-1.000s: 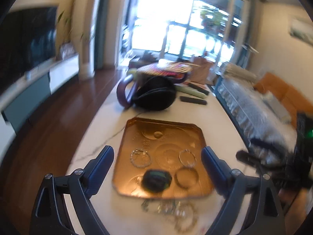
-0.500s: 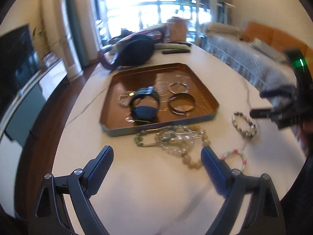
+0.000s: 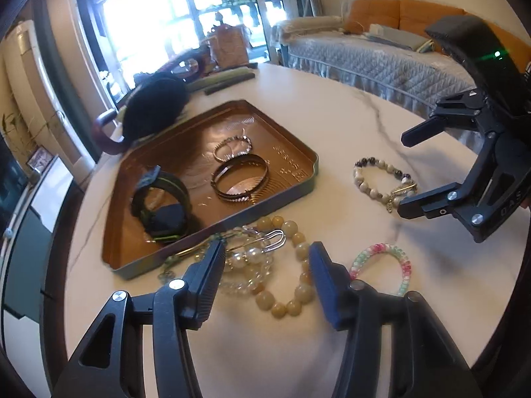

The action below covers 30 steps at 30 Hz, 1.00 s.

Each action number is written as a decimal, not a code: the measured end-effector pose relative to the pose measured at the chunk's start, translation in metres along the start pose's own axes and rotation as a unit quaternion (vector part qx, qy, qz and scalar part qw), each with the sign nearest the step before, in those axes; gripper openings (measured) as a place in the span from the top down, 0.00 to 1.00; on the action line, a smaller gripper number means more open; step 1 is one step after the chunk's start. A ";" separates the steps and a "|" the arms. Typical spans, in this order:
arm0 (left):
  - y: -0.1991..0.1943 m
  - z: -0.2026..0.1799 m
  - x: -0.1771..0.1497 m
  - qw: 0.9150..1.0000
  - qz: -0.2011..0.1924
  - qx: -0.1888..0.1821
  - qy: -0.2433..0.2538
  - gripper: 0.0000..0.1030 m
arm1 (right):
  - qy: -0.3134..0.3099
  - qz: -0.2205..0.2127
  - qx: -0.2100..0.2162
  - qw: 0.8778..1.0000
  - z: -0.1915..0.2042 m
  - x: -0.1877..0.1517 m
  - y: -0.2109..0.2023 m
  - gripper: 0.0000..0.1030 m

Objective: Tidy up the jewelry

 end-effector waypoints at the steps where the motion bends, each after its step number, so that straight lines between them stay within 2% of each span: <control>1: 0.004 0.002 0.000 1.000 0.002 -0.005 -0.007 0.52 | 0.001 0.002 0.001 1.000 0.000 0.000 0.001 0.08; 4: 0.007 0.008 0.003 0.999 -0.008 -0.031 -0.033 0.60 | 0.000 0.003 0.005 1.000 0.003 0.001 0.006 0.08; 6: 0.010 0.012 0.003 0.999 -0.007 -0.030 -0.036 0.72 | -0.009 0.002 0.002 1.000 0.007 0.003 0.010 0.08; 9: 0.013 0.013 0.003 0.999 -0.010 -0.035 -0.032 0.82 | -0.014 0.012 0.006 1.000 0.011 0.001 0.019 0.10; 13: 0.011 0.009 0.004 0.999 -0.013 -0.037 -0.022 0.86 | -0.013 0.001 0.011 1.000 0.015 0.005 0.020 0.15; 14: 0.009 0.008 0.005 0.999 -0.015 -0.038 -0.021 0.87 | -0.014 -0.001 0.013 1.000 0.016 0.006 0.019 0.21; 16: 0.005 0.009 0.007 0.999 -0.021 -0.034 -0.021 0.89 | -0.019 -0.009 0.017 1.000 0.019 0.008 0.015 0.49; 17: 0.001 0.010 0.008 0.999 -0.027 -0.033 -0.023 0.91 | -0.018 -0.010 0.018 1.000 0.020 0.009 0.014 0.76; 18: -0.003 0.011 0.010 0.998 -0.034 -0.036 -0.027 0.92 | -0.015 -0.008 0.021 1.000 0.020 0.010 0.013 0.87; 26: -0.036 0.032 0.016 0.994 -0.077 -0.040 -0.072 0.95 | 0.022 -0.010 0.038 0.999 0.013 0.013 0.009 0.88; 27: -0.040 0.034 0.017 0.993 -0.081 -0.041 -0.079 0.95 | 0.023 -0.016 0.039 0.999 0.013 0.014 0.006 0.94; 30: -0.051 0.044 0.017 0.989 -0.097 -0.042 -0.100 0.95 | 0.022 -0.020 0.043 0.999 0.015 0.015 0.003 0.94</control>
Point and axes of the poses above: each gripper's, at about its wrist camera, not at the fingertips, and y roughly the way its jaws point, z to its left, x to its top, the point moved 8 cm from there along y, roughly the way its jaws point, and after that the axes turned 14 degrees about y, right-handed, at the moved point
